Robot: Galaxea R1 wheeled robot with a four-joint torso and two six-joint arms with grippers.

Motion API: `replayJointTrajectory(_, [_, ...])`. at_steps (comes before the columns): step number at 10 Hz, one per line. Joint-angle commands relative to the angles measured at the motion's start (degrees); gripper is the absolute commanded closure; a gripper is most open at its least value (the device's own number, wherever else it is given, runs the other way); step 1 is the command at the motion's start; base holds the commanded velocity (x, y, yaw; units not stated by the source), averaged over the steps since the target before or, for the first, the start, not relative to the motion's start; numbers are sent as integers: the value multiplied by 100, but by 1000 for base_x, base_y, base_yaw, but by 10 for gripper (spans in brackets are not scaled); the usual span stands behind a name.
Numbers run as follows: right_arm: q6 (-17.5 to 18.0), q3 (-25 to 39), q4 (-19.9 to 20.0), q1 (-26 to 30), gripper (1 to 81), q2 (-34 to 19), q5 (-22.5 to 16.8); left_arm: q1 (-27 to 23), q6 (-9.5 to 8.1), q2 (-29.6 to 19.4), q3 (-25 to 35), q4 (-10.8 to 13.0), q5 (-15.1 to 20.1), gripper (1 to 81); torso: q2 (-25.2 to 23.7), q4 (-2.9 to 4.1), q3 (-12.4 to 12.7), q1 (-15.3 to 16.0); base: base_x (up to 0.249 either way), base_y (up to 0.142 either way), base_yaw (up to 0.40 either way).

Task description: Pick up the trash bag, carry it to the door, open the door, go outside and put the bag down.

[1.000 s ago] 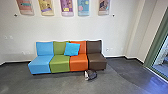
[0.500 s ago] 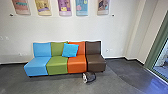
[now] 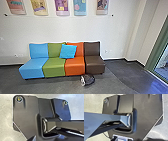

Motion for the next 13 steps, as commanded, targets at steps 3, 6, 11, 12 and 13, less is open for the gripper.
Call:
replayJointTrajectory(3, [-37, -41, -4, 219, 10, -25, -354, -215, 22, -46, 42, -73, 313, 10, 0, 0, 0, 0, 171, -91, 0])
replayJointTrajectory(6, [-37, -77, -4, 218, 10, -16, -354, -215, 22, -37, 42, -73, 321, 10, 0, 0, 0, 0, 171, -65, 0])
replayJointTrajectory(11, [-37, -77, -4, 227, 10, -8, -354, -215, 22, -45, 24, -82, 321, 10, -2, 0, 0, 0, 171, -25, 0])
replayJointTrajectory(12, [-37, -77, -13, 227, 10, -8, -354, -223, 22, -37, 25, -82, 321, 10, -2, 0, 0, -2, 171, 0, 0])
replayJointTrajectory(13, [-37, -77, -13, 227, 10, -8, -354, -215, 22, -37, 24, -73, 321, 10, 0, 0, 0, 0, 171, 0, 0])
